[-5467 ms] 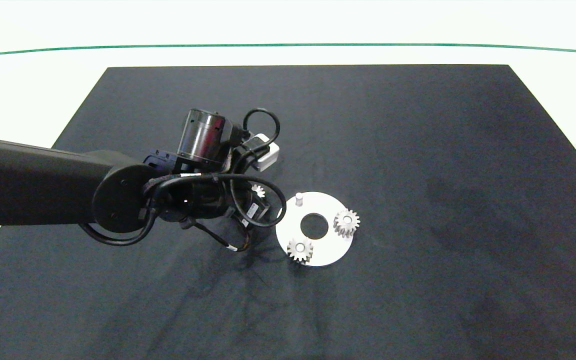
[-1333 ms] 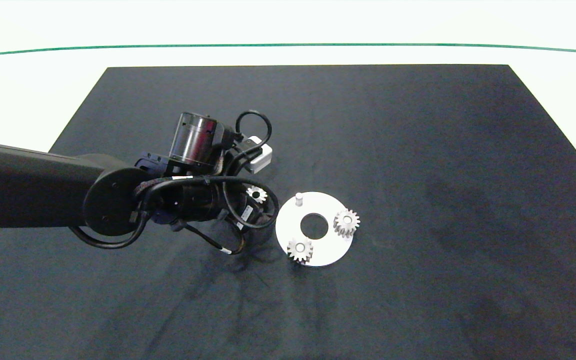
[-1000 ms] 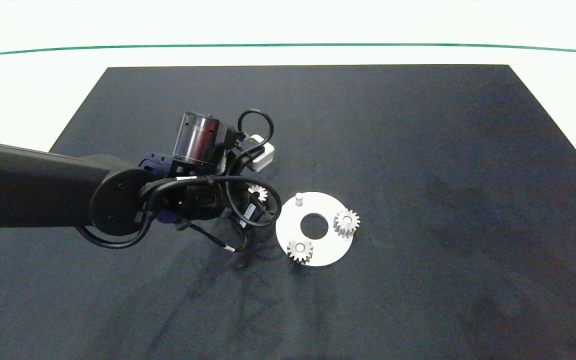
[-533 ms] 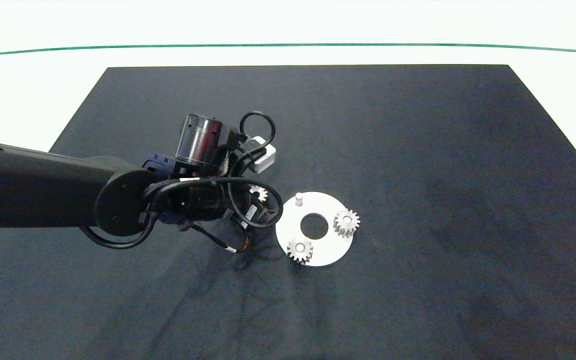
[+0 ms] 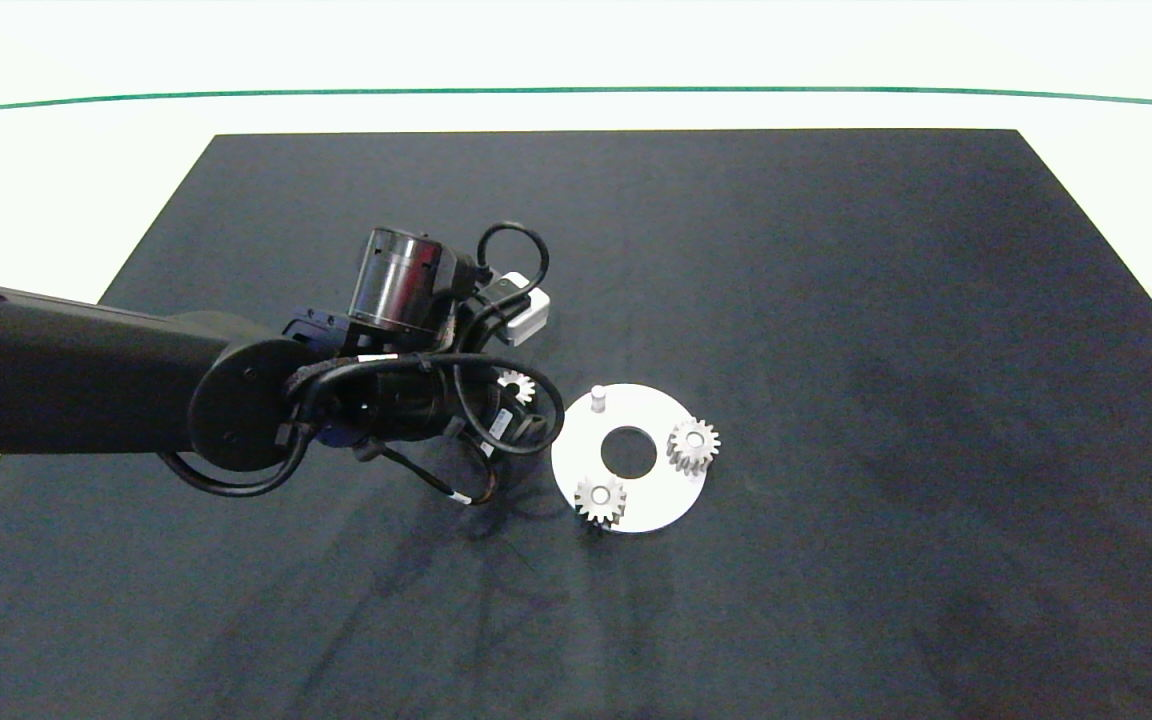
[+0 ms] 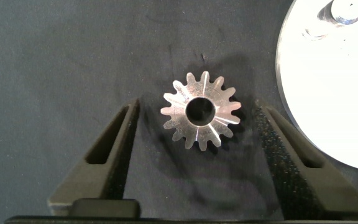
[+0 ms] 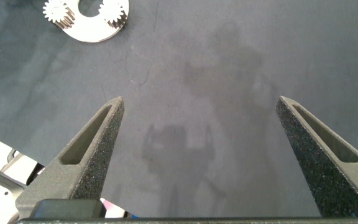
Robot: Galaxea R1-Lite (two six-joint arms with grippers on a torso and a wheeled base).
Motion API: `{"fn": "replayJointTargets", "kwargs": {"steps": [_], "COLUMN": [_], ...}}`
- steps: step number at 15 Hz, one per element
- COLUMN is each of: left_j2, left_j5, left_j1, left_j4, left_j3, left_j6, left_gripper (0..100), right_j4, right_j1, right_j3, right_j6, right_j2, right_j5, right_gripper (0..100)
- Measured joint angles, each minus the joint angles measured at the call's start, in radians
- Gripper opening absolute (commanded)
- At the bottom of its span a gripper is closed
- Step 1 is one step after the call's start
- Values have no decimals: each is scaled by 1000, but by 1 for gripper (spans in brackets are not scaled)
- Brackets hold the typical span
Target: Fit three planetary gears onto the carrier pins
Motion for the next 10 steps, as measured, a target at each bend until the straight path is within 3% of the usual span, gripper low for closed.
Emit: {"fn": "replayJointTargets", "kwargs": {"steps": [10], "left_j2": [0], "left_j5": [0], "left_j1": [-1], "left_j4": [-1], "left_j3": [-9], "left_j6": [0], "left_gripper": [48], "right_j4": [0], "right_j1": [0], "right_j3": [0], "right_j6": [0], "right_j2": [12], "right_j5": [1], "right_gripper": [100]}}
